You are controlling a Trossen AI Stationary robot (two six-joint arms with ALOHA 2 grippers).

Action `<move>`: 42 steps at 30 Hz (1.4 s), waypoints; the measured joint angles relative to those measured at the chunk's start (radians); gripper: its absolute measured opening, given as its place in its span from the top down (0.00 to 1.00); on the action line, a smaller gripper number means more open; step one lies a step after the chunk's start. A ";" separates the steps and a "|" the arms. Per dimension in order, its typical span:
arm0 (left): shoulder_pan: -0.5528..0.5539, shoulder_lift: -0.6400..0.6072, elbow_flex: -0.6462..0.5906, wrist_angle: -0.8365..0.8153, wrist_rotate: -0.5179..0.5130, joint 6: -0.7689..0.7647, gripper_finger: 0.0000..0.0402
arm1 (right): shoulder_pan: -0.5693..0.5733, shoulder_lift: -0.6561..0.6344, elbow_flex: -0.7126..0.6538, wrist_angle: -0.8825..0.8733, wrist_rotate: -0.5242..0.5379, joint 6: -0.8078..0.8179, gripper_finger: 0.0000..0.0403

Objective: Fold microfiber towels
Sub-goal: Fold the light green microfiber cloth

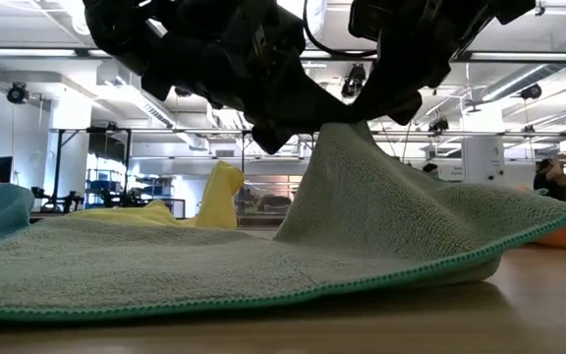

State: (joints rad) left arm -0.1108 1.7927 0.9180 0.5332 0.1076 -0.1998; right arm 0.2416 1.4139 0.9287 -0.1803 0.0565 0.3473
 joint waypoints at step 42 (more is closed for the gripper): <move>0.000 -0.081 -0.010 -0.020 0.013 0.077 1.00 | 0.134 -0.085 -0.466 0.490 -0.135 0.385 0.39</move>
State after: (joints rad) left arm -0.1112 1.7122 0.9083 0.5134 0.1207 -0.1230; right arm 0.3756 1.3293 0.4623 0.3096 -0.0784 0.7320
